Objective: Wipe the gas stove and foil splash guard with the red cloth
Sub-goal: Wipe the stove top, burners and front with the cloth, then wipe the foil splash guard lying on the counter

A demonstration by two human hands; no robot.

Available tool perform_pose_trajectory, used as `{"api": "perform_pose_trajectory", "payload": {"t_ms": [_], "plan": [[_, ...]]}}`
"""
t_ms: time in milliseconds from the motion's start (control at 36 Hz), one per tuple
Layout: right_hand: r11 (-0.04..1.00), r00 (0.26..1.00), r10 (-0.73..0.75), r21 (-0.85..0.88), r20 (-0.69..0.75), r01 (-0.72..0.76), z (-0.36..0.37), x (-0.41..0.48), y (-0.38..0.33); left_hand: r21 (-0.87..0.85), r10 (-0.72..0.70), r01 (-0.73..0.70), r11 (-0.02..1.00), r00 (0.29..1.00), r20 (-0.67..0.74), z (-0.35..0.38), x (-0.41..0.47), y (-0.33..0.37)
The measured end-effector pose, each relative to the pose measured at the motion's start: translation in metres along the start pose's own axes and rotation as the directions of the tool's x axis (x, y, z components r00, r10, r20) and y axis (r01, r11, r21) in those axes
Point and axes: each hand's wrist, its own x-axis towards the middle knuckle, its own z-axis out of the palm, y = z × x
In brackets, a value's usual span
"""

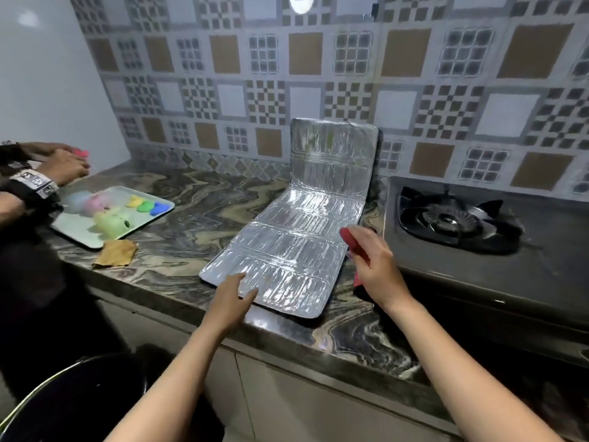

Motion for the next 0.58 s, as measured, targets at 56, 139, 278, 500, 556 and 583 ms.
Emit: {"api": "perform_pose_trajectory", "payload": {"t_ms": [56,139,278,500,556,583], "plan": [[1.000,0.999,-0.016,-0.005,0.030,0.017,0.028,0.022,0.001,0.026,-0.013,0.013,1.000,1.000,-0.011,-0.005,0.020,-0.017],[1.000,0.998,-0.026,-0.002,0.059,0.026,0.067,0.053,0.012,0.065,-0.044,0.047,0.997,0.998,-0.045,-0.012,0.053,-0.039],[0.989,0.987,0.144,0.026,0.078,-0.146,0.112,0.093,0.044,0.114,-0.058,0.064,0.991,0.997,-0.055,-0.017,0.100,-0.065],[0.923,0.935,0.352,-0.152,-0.033,-0.353,0.143,0.127,0.098,0.199,-0.045,0.032,0.980,0.997,0.059,-0.016,0.145,-0.109],[0.891,0.916,0.401,-0.225,-0.017,-0.394,0.148,0.124,0.110,0.243,-0.012,-0.014,0.970,0.995,0.104,-0.015,0.147,-0.116],[0.869,0.903,0.429,-0.271,-0.009,-0.415,0.152,0.121,0.116,0.275,0.005,-0.039,0.961,0.992,0.123,-0.015,0.148,-0.120]]}}
